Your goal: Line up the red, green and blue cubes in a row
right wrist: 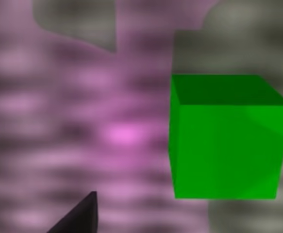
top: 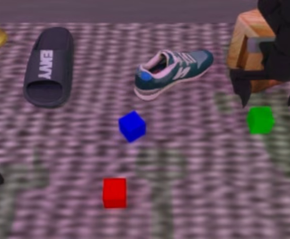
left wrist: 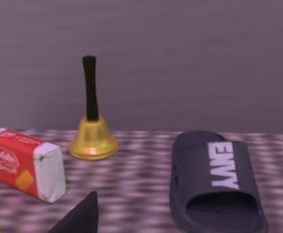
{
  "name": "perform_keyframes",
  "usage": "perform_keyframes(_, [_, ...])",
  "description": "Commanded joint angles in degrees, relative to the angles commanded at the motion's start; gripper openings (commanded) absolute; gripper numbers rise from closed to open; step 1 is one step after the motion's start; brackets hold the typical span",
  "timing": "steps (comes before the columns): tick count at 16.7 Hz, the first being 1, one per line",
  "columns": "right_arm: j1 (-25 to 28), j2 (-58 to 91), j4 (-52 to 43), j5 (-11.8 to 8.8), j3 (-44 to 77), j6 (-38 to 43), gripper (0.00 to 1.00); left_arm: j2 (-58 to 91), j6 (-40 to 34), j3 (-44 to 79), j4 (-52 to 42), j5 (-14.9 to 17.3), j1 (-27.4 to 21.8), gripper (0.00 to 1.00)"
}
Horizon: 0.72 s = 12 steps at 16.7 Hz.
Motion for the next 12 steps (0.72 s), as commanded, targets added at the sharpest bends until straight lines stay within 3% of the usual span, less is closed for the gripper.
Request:
perform_keyframes(6, [0.25,4.30,12.39,0.05,-7.57,0.21,1.00,0.00,0.00,0.00,0.00,0.00,0.00,1.00])
perform_keyframes(11, [0.29,5.17,14.21,0.06,-8.93,0.26,1.00,0.00,0.00,0.00,0.00,0.00,0.00,1.00])
perform_keyframes(12, [0.29,5.17,14.21,0.06,-8.93,0.26,0.92,0.00,0.00,0.00,0.00,0.00,0.00,1.00])
